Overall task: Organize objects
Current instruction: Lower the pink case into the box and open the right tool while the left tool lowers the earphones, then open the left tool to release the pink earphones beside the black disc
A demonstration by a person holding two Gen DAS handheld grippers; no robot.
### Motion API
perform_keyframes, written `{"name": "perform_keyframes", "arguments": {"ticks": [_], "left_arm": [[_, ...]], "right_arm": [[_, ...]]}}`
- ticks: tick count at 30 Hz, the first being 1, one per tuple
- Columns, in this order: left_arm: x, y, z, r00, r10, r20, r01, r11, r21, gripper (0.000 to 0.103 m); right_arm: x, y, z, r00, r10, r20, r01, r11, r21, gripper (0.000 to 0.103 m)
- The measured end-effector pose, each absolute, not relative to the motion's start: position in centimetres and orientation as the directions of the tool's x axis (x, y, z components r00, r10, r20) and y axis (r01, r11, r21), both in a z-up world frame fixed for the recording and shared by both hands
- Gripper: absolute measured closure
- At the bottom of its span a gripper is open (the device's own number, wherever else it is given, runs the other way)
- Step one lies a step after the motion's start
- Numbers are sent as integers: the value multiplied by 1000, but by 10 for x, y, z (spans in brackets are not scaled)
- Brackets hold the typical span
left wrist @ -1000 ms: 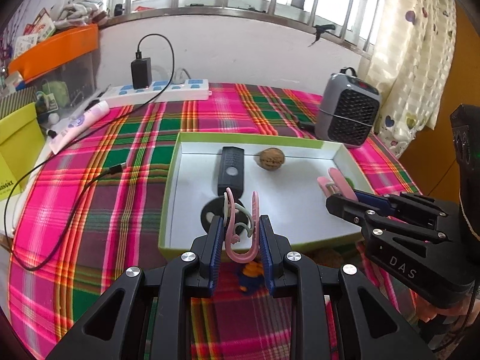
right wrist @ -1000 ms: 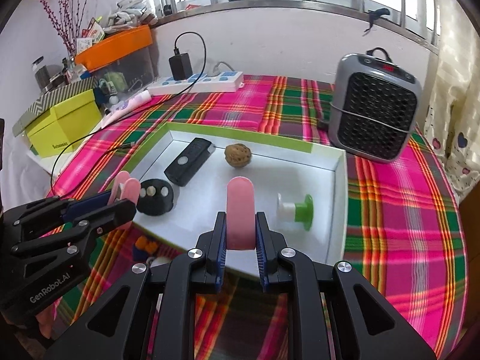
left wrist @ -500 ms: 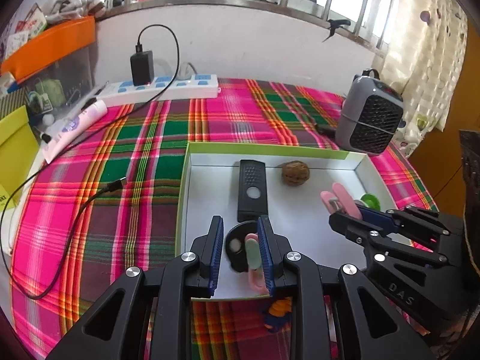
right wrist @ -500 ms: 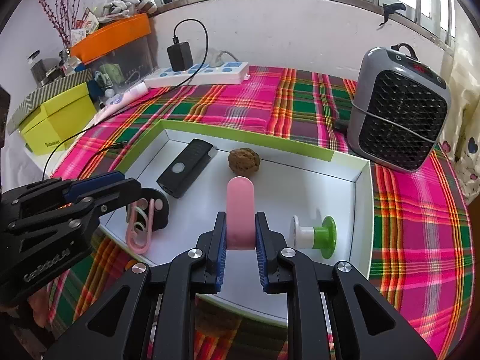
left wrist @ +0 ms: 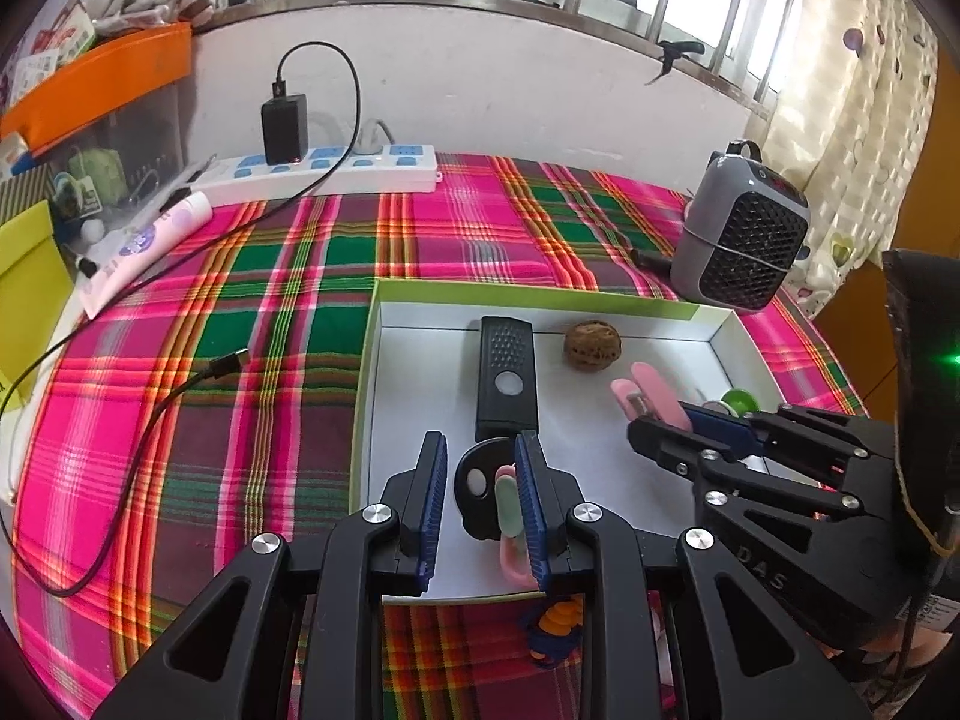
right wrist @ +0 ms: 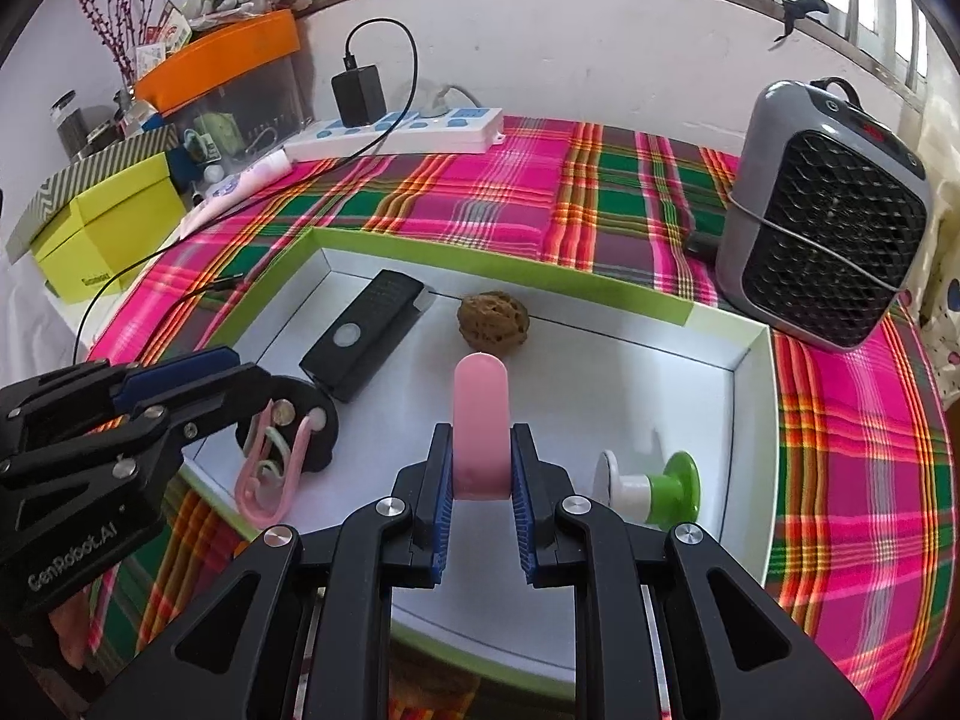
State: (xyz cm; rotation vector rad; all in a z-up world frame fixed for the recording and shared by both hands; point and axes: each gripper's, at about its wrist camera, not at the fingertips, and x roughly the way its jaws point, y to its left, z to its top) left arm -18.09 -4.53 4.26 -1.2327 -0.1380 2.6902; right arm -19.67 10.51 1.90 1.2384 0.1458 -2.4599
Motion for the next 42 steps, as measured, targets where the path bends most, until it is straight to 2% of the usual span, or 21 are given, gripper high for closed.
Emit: {"name": "perform_keyframes", "arguments": {"ticks": [27, 32, 42], "left_arm": [[-180, -47, 42, -639, 209, -740, -128, -978, -166, 81], [-179, -47, 43, -641, 210, -739, -129, -978, -166, 78], [-172, -46, 45, -651, 205, -730, -129, -979, -159, 76]], "right_arm": [[-208, 93, 10, -531, -265, -805, 384, -922, 50, 84], [-208, 95, 11, -537, -262, -802, 375, -926, 52, 64], [-205, 98, 14, -551, -256, -794, 359, -932, 51, 64]]}}
